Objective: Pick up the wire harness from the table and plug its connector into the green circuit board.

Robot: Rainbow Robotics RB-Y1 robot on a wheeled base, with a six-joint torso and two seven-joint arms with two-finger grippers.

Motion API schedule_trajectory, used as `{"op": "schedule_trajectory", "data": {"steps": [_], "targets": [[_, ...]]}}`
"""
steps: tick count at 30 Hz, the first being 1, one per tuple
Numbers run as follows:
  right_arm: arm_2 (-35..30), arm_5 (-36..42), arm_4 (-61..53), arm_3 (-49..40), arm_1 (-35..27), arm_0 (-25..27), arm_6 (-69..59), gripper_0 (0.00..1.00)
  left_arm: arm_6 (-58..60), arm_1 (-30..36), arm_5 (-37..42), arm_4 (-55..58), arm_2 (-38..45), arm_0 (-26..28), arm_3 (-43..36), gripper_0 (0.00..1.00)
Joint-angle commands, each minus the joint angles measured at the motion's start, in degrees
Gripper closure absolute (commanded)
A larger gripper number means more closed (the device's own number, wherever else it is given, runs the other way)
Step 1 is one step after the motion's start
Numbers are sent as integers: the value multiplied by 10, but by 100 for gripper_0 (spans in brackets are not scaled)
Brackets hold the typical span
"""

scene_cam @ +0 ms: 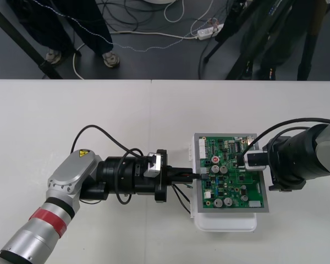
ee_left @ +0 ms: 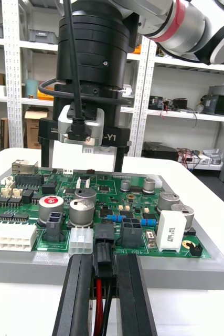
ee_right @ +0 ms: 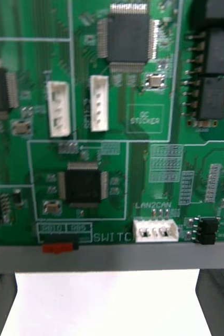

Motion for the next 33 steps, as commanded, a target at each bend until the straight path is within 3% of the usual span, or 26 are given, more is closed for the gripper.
{"op": "schedule_trajectory", "data": {"steps": [1,33], "targets": [[-2,5,11,-18,12,10,-15,0,-37,-17,16,-1,-14,-23,-6,100],[-2,0,14,-38,30,16,-11,0,-54,-15,17,23,-34,-28,-6,100]]}}
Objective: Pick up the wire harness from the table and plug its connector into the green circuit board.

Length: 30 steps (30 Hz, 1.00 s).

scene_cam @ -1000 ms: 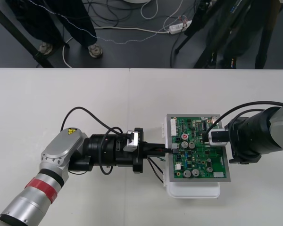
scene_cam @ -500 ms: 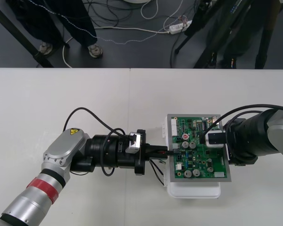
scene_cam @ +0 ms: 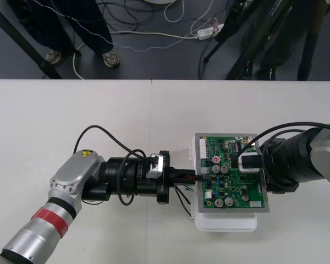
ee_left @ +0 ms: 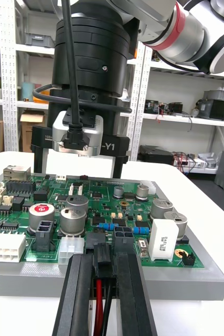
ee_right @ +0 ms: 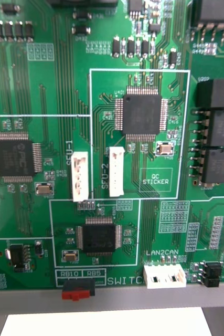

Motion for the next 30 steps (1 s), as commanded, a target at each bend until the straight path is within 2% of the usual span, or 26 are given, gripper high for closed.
{"op": "schedule_trajectory", "data": {"steps": [1,30], "targets": [[-1,1,-2,-24,8,5,-11,0,-54,-13,16,10,-18,-25,-7,100],[-2,-15,-4,-24,15,6,-10,0,-71,-2,35,7,-18,-23,-7,100]]}}
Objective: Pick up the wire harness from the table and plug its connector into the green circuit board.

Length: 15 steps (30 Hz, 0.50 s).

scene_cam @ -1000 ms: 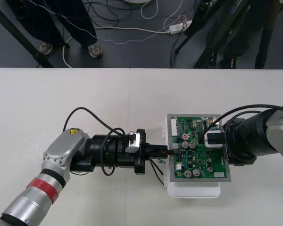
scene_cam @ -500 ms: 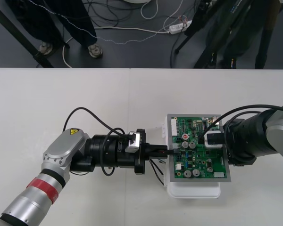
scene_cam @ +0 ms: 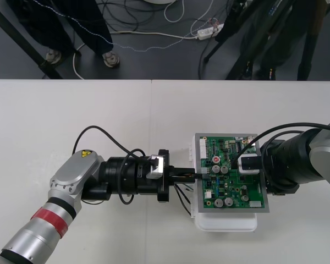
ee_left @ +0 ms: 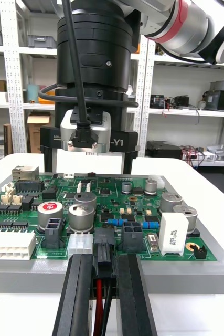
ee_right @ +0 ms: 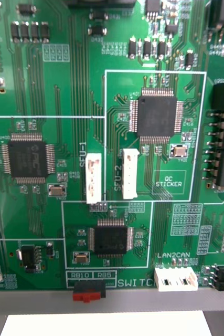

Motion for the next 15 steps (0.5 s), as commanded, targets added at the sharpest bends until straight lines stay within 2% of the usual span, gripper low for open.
{"op": "schedule_trajectory", "data": {"steps": [1,15], "targets": [[-2,-5,-5,-23,11,5,-11,0,-37,-2,22,8,-18,-23,-7,100],[-2,-9,-7,-23,11,5,-9,0,-42,-9,22,7,-23,-25,-7,100]]}}
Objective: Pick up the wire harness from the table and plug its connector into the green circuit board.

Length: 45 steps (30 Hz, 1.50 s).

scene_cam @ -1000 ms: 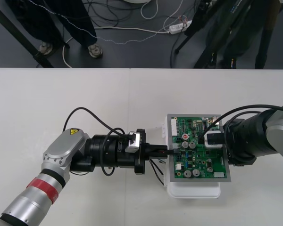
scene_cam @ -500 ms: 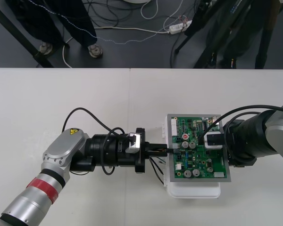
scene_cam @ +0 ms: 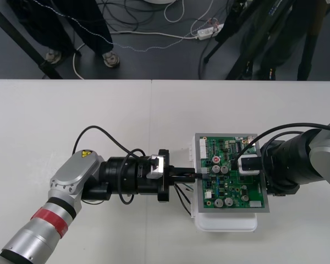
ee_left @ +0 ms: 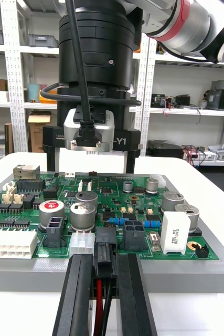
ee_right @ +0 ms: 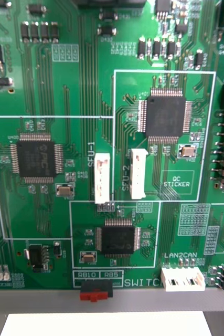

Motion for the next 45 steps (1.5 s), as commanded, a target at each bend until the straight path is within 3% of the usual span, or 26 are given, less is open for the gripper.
{"op": "schedule_trajectory", "data": {"steps": [1,45], "targets": [[-2,-4,-5,-22,10,5,-10,0,-46,-10,20,7,-24,-26,-8,100],[-2,-5,-5,-21,10,5,-9,0,-72,-21,19,16,-46,-25,-37,100]]}}
